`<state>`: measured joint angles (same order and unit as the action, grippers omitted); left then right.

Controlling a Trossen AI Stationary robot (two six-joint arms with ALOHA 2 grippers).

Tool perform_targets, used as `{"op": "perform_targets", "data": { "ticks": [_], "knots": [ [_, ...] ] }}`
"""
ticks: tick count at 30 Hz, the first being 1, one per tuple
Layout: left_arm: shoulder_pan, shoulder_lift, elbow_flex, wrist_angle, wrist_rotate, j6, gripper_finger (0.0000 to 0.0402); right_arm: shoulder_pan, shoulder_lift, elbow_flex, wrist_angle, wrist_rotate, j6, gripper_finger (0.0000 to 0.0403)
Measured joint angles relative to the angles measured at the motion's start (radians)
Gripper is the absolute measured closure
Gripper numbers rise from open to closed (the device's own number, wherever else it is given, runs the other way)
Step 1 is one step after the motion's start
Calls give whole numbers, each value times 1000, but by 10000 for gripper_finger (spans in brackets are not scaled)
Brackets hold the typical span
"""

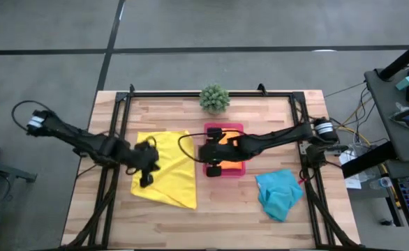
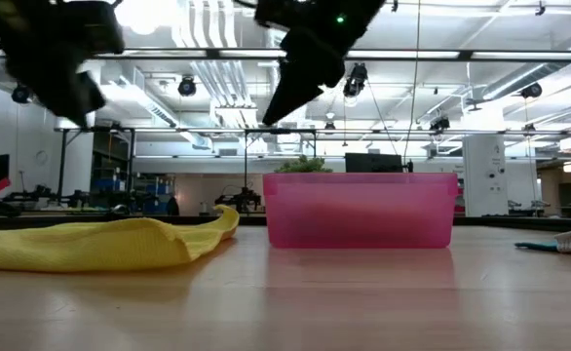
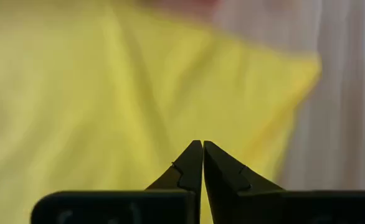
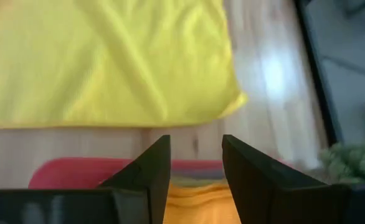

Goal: Fold microfiber towels
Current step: Fold the yellow towel

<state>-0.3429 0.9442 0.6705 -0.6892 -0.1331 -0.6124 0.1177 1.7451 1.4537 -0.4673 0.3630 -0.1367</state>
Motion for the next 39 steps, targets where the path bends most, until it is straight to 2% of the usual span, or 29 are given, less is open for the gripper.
{"op": "perform_targets", "data": {
  "ticks": [6, 8, 14, 21, 26, 29, 33, 39],
  "knots": [
    [-177, 145, 94, -232, 148, -143, 402, 0, -96, -195, 300, -6, -100, 266],
    [-229, 181, 114, -298, 166, -183, 402, 0, -105, -248, 394, -36, -111, 266],
    [-341, 253, 110, -320, 181, -272, 402, 0, -107, -335, 523, -78, -122, 266],
    [-352, 318, 110, -317, 151, -272, 390, 0, -107, -363, 558, -79, -126, 266],
    [-353, 361, 109, -318, 91, -272, 337, 0, -107, -360, 555, -83, -104, 266],
    [-353, 393, 109, -318, 44, -270, 299, 0, -107, -351, 556, -127, -100, 266],
    [-353, 438, 109, -317, 27, -243, 264, 3, -107, -343, 556, -138, -100, 266],
    [-353, 498, 109, -317, 27, -237, 259, 3, -106, -347, 555, -138, -99, 266]
  ]
}}
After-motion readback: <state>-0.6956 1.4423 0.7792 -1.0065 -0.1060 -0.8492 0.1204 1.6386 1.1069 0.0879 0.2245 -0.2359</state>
